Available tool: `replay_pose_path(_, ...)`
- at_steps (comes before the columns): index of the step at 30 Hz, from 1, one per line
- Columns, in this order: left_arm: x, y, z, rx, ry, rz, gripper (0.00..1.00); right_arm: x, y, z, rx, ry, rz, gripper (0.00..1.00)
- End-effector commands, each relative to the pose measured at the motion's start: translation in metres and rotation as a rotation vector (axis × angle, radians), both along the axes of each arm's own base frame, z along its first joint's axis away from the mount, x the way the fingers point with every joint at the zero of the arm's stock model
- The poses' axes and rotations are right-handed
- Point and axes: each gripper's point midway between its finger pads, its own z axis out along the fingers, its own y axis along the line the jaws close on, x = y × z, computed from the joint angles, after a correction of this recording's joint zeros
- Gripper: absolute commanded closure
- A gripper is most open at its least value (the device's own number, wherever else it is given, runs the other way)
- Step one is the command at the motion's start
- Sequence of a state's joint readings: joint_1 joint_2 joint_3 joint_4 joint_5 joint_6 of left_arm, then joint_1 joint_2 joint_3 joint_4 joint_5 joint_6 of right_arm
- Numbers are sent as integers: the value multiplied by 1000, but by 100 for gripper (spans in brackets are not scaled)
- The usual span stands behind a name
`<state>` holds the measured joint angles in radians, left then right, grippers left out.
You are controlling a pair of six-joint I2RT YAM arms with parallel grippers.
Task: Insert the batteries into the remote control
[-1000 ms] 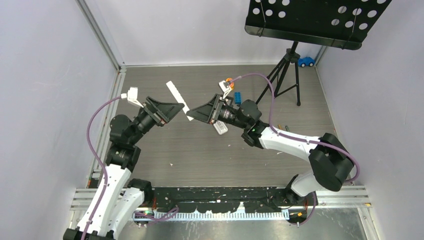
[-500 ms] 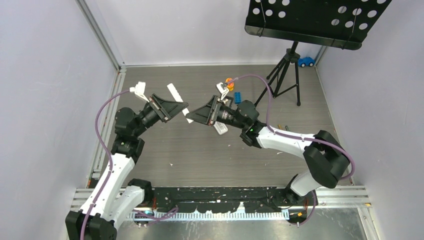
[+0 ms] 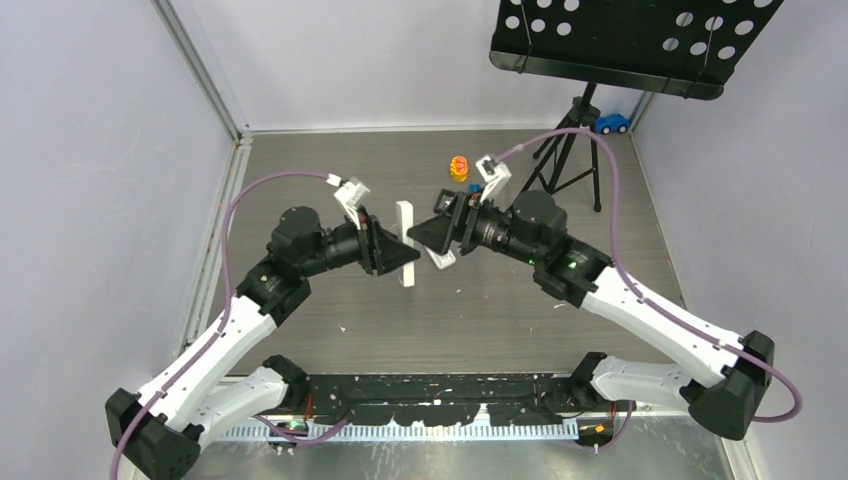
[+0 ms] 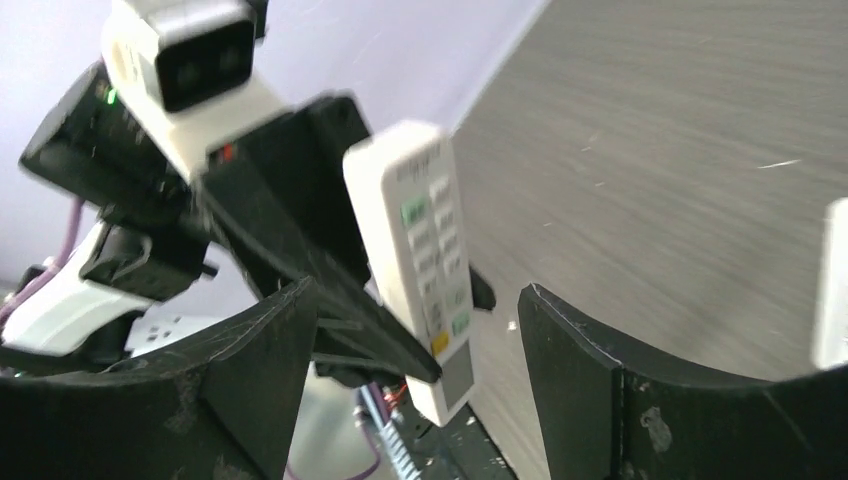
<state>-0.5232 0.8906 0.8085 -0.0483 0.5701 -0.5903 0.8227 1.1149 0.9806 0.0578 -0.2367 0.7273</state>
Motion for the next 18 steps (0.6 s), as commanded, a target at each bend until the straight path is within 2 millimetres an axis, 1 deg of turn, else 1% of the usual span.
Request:
replay_pose_path(1,6,-3,-19,206,-146,20,100,17,-45,-19,-277,1,-192,22)
replay_pose_path(4,8,-6,-33,299,-172,31,100,13,-46,-14,-289,14,-177,24)
replay_pose_path(7,7,-7,-41,347,-191,31,100,11,-45,-21,-336,50,-159,27)
replay_pose_path(9,7,-8,-45,367,-205,31,100,12,-45,-30,-385,84,-153,30)
replay_pose_path(13,8,-8,-56,425,-213,38,100,15,-34,-43,-420,123,-121,31)
replay_pose_path(18,6,-9,-66,479,-226,40,100,23,-18,-47,-391,146,-113,33)
